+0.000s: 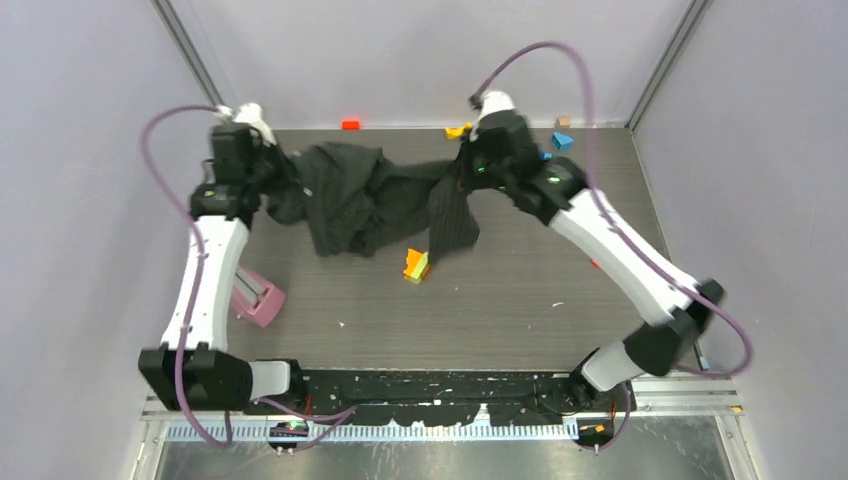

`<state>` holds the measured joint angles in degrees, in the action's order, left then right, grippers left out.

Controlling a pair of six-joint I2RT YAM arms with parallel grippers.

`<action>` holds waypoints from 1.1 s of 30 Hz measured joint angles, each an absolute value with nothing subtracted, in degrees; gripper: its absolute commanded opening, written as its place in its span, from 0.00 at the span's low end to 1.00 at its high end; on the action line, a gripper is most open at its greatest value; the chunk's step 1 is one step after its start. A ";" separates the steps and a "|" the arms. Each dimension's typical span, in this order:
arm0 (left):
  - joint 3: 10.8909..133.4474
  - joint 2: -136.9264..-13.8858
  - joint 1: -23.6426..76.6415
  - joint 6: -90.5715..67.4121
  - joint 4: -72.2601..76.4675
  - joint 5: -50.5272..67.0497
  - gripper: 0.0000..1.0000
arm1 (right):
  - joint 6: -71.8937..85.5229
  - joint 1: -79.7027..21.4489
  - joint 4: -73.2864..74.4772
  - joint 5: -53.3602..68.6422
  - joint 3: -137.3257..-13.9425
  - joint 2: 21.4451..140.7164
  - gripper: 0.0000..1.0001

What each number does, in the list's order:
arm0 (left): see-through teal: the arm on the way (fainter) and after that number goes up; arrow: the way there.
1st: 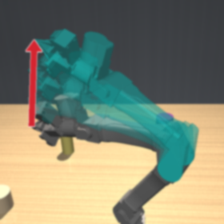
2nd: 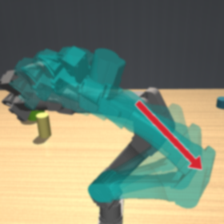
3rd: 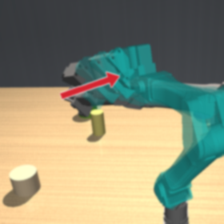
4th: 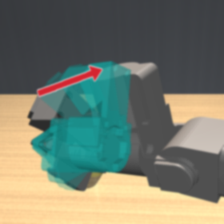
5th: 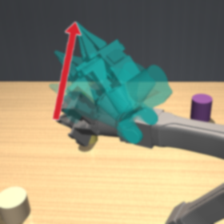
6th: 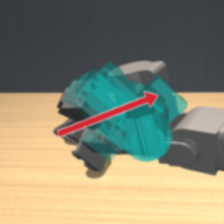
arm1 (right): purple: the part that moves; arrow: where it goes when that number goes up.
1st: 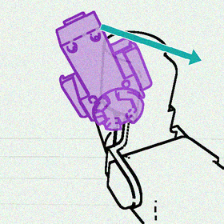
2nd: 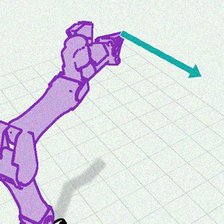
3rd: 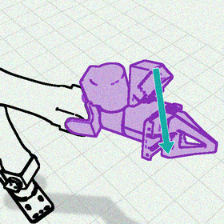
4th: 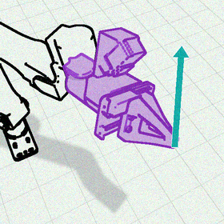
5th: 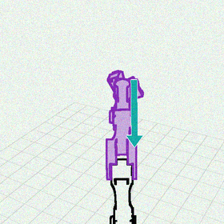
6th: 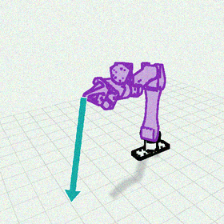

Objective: Pin the brooch onto the clothing

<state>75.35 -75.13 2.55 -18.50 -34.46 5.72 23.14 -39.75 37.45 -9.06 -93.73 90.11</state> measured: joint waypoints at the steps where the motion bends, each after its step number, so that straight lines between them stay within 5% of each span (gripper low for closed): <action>1: 77.76 -73.87 0.95 -17.80 -35.27 5.41 0.00 | 22.28 -39.75 37.89 -10.57 -95.70 87.26 0.01; 7: 90.72 -65.25 -8.01 -12.99 -39.68 -0.89 0.04 | 18.02 -39.88 36.91 -19.35 -99.50 66.02 0.01; 11: 89.43 -61.14 -7.29 -11.14 -43.27 -0.95 0.61 | 16.51 -40.18 33.95 -22.83 -95.68 53.95 0.05; 14: 85.14 -59.20 -7.62 -10.41 -45.04 -0.34 0.80 | 16.16 -40.14 32.53 -27.07 -90.35 47.68 0.15; 16: 81.67 -58.92 -7.94 -10.76 -46.48 1.45 0.84 | 16.49 -39.94 32.73 -29.95 -86.41 45.69 0.30; 17: 80.44 -58.85 -7.97 -11.29 -46.94 2.61 0.85 | 17.04 -39.94 33.23 -31.16 -84.23 45.39 0.47; 19: 77.25 -59.96 -7.99 -12.03 -47.53 7.05 0.86 | 19.20 -39.94 35.79 -33.17 -79.40 45.80 0.66; 26: 72.97 -61.65 -3.66 -15.18 -47.42 19.49 0.87 | 26.39 -39.97 46.04 -34.74 -67.37 49.08 0.79; 33: 65.56 -65.47 13.04 -20.91 -39.16 21.06 0.89 | 30.46 -39.94 45.60 -33.36 -64.45 51.53 0.97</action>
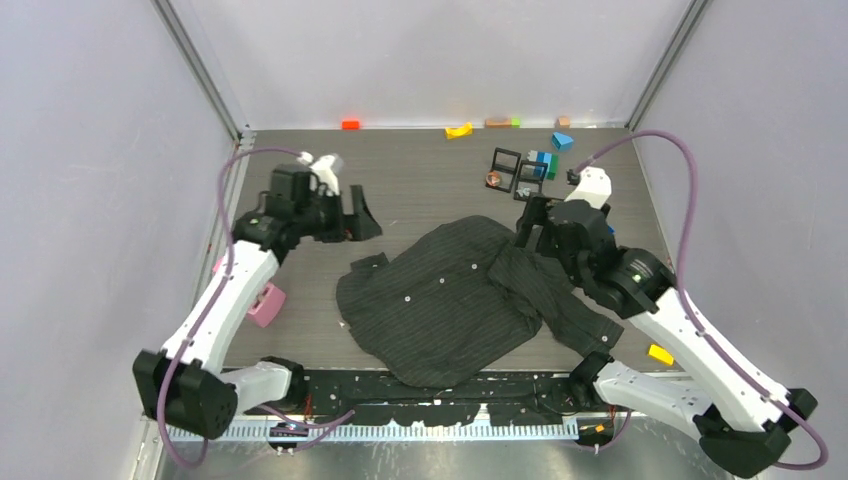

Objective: Pin the brooch onto the clothing

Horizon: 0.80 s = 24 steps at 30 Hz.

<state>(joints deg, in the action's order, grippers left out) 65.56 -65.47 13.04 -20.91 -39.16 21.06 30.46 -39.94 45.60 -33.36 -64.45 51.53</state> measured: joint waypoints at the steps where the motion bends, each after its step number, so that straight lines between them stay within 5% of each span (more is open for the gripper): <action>1: 64.29 -66.87 15.49 -21.89 -37.54 20.99 0.90 | 30.89 -39.94 45.01 -33.39 -64.05 52.66 0.97; 18: 65.84 -96.12 34.24 -22.74 -25.76 15.11 0.95 | 34.61 -20.88 32.77 -12.21 -49.58 69.10 0.91; 24: 67.48 -99.81 36.27 -21.71 -25.30 11.14 0.80 | 32.62 -20.91 30.26 -7.33 -49.60 72.47 0.89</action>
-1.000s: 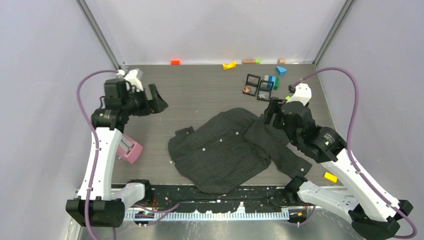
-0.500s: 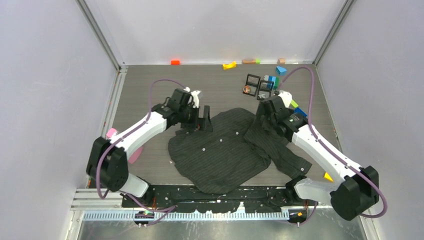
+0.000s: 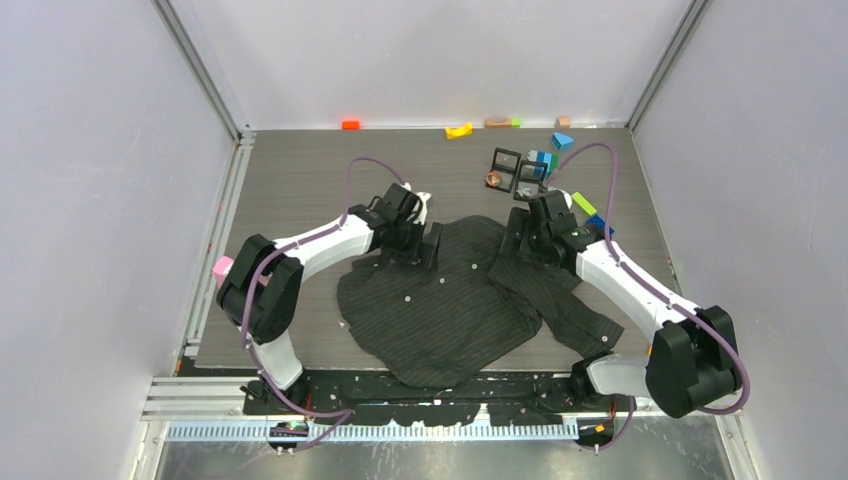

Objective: Pin the brooch onto the clothing

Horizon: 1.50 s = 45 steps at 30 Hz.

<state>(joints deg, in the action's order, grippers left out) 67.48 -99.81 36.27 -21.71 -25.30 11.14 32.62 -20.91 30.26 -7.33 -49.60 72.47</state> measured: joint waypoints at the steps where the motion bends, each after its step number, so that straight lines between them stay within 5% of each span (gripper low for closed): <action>1: 67.48 -100.01 36.45 -21.67 -25.30 10.39 0.76 | 32.25 -20.91 29.93 -6.63 -49.60 72.88 0.88; 8: 67.51 -100.86 36.75 -21.12 -25.26 7.99 0.29 | 30.06 -20.91 28.82 -2.76 -52.12 78.35 0.76; 12: 67.51 -100.88 36.75 -20.88 -25.06 7.14 0.11 | 29.28 -20.91 28.67 -1.80 -53.95 80.29 0.70; 18: 66.48 -97.80 36.75 -20.67 -25.04 5.23 0.07 | 27.75 -20.91 28.71 -3.27 -55.90 82.19 0.69; 20: 65.84 -95.37 36.75 -20.60 -25.12 4.67 0.03 | 27.00 -20.91 28.75 -3.53 -56.69 83.68 0.55; 22: 65.82 -93.78 36.75 -20.53 -25.17 4.23 0.00 | 26.26 -20.91 28.73 -3.38 -57.28 85.10 0.30; 26: 65.80 -91.22 36.64 -20.51 -26.09 2.57 0.00 | 25.96 -20.88 29.08 -1.63 -58.43 86.78 0.03; 32: 65.08 -83.88 31.20 -20.84 -30.02 2.35 0.00 | 26.33 -20.91 32.82 0.60 -64.62 85.47 0.01; 36: 64.82 -72.99 19.11 -22.33 -31.51 7.49 0.00 | 25.54 -20.93 37.32 -0.49 -75.02 82.08 0.01; 40: 67.16 -62.43 6.63 -22.24 -35.51 9.93 0.00 | 24.16 -20.95 39.86 -5.76 -86.50 77.34 0.00; 45: 73.12 -55.64 4.75 -19.27 -44.45 6.81 0.00 | 22.57 -20.99 42.24 -17.26 -89.10 69.43 0.00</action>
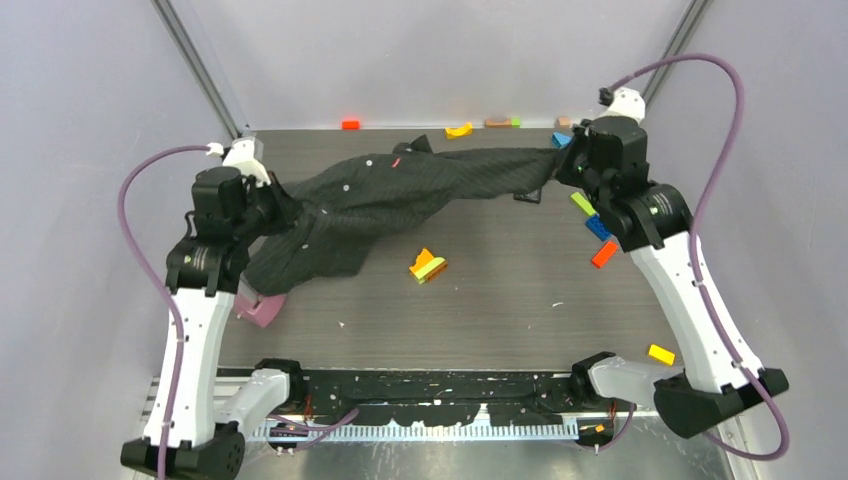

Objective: Pin the brooch onto the clothing

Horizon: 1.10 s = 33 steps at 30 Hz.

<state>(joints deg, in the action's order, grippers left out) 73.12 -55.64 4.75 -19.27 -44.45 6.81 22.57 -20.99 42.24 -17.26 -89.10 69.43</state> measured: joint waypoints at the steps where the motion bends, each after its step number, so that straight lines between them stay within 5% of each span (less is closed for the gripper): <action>1: 73.52 -54.37 4.75 -19.03 -45.89 6.00 0.00 | 22.48 -20.97 42.63 -19.42 -88.49 68.29 0.00; 4: 73.34 -50.61 4.75 -19.03 -50.26 4.34 0.00 | 22.72 -20.86 43.75 -26.26 -83.68 64.88 0.00; 6: 72.23 -48.03 4.75 -19.07 -52.53 3.66 0.15 | 23.68 -20.73 44.62 -30.17 -77.91 63.11 0.03; 7: 71.46 -46.70 4.75 -19.07 -53.98 3.40 0.33 | 24.27 -20.60 45.43 -31.57 -74.91 62.59 0.11; 8: 70.81 -45.69 4.75 -19.07 -55.33 3.09 0.54 | 24.88 -20.49 46.04 -32.64 -71.99 62.30 0.34; 9: 70.28 -44.84 4.75 -19.16 -57.01 2.85 0.71 | 25.69 -20.43 46.87 -33.28 -69.56 62.28 0.46; 10: 70.06 -44.34 4.75 -18.52 -58.22 2.61 0.82 | 26.41 -20.25 47.81 -33.76 -67.51 62.41 0.63; 12: 70.04 -43.40 4.75 -18.55 -60.20 2.07 0.92 | 27.33 -20.01 49.52 -34.04 -65.58 62.87 0.77; 17: 71.68 -45.32 4.75 -17.93 -61.30 1.83 0.94 | 26.26 -19.75 48.99 -31.38 -65.54 63.88 0.87; 33: 68.73 -78.83 13.72 -24.16 -37.80 16.38 0.91 | 29.67 -19.79 27.73 4.78 -57.23 84.51 0.85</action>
